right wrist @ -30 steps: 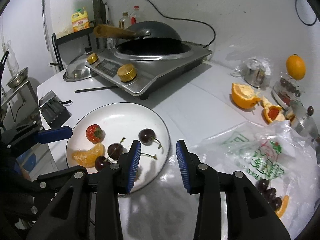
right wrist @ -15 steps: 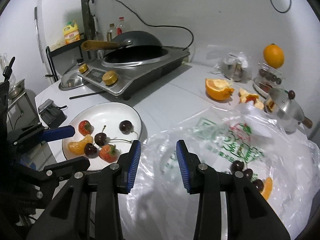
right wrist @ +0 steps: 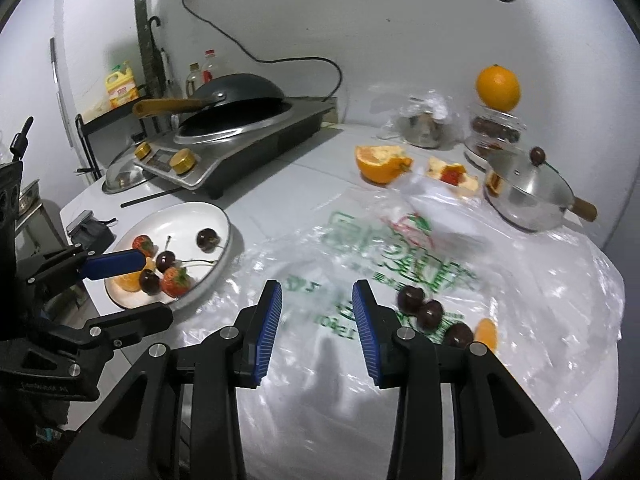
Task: Organize fruits
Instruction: 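Move both open tools back toward the bag, then grasp a pair of dark cherries with the right gripper and lift them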
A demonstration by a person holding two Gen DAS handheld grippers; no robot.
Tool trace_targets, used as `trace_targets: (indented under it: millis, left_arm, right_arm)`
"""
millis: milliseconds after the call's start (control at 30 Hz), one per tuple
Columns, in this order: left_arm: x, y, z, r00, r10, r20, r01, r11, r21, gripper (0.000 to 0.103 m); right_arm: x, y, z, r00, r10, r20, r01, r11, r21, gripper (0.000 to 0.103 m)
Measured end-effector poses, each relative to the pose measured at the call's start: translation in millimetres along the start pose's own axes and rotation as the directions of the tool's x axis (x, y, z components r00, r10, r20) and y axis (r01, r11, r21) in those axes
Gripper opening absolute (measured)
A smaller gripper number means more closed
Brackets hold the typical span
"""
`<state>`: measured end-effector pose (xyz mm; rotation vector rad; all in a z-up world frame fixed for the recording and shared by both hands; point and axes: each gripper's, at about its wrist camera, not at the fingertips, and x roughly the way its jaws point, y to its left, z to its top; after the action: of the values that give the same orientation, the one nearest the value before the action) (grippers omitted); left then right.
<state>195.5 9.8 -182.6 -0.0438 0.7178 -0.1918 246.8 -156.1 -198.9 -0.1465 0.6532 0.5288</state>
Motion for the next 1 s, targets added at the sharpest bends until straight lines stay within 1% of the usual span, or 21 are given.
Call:
trace_targets:
  millis: [467, 733, 1000]
  left_arm:
    - [22.5, -43.6, 10.8, 0.999, -0.013, -0.035, 0.015, 0.998, 0.055, 0.071]
    - [37.6, -61.7, 17.6, 0.999, -0.028, -0.045, 0.030, 0.997, 0.064, 0.071]
    - [53.2, -68.8, 25.3, 0.998, -0.033, -0.049, 0.037, 0.997, 0.072, 0.071]
  right_arm:
    - [-11.1, -46.5, -19.1, 1.000, -0.022, 0.000, 0.022, 0.999, 0.042, 0.039]
    - [-5.7, -63.3, -23.6, 1.000, -0.020, -0.021, 0.021, 0.999, 0.035, 0.039]
    - [10.3, -75.4, -20.5, 0.999, -0.011, -0.046, 0.012, 1.000, 0.015, 0.039]
